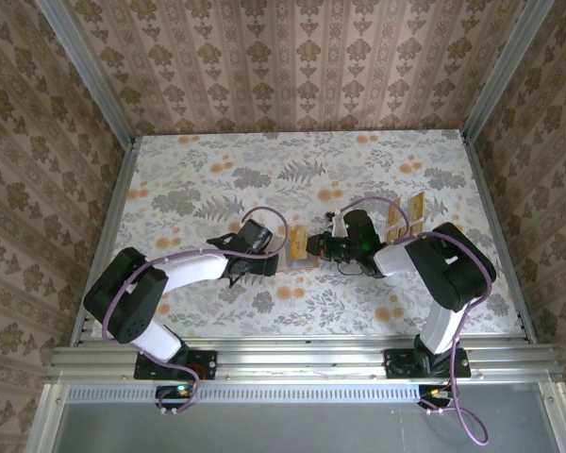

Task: Put the credit cards into the card holder
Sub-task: Insert the credit card into the card slot.

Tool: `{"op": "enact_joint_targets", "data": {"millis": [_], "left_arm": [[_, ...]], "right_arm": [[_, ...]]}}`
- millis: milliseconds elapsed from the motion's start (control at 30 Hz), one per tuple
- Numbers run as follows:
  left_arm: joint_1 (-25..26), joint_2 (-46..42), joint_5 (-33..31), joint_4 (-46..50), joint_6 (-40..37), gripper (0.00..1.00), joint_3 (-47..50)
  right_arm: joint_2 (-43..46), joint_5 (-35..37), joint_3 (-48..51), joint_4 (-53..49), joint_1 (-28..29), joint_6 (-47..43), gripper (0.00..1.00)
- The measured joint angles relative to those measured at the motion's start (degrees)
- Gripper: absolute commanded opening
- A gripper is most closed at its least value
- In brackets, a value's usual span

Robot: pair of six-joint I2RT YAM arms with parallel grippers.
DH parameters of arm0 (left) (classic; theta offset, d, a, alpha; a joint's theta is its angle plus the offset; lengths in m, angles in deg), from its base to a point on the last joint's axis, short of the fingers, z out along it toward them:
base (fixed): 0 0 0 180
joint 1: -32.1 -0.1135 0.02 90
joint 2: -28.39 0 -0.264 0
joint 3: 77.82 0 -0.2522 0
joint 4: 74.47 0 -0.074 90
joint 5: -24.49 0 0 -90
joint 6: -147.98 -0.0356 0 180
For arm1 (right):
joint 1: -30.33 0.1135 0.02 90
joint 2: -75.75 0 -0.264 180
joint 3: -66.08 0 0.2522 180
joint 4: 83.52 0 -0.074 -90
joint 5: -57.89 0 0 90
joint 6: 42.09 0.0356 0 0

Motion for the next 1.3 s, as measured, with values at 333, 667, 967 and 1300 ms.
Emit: {"op": "enact_joint_targets", "data": {"millis": [333,667,967,1300], "left_arm": [[0.28,0.0,-1.01,0.0,0.09,1.0,0.13],[0.28,0.0,-1.11,-0.37,0.5,0.99,0.33],[0.28,0.0,-1.09,-0.39,0.5,0.99,0.35],[0.28,0.0,-1.11,-0.57,0.5,0.99,0.39]], "right_arm": [[-1.81,-0.44,0.0,2.49,0.15,0.57,0.0],[-4.02,-1.09,0.0,4.61,0.98,1.7,0.0],[-4.94,-1.46,-0.02,6.08,1.42,1.99,0.0],[-6.21,-2.84,-0.02,7.26,1.46,2.05,0.0]]}}
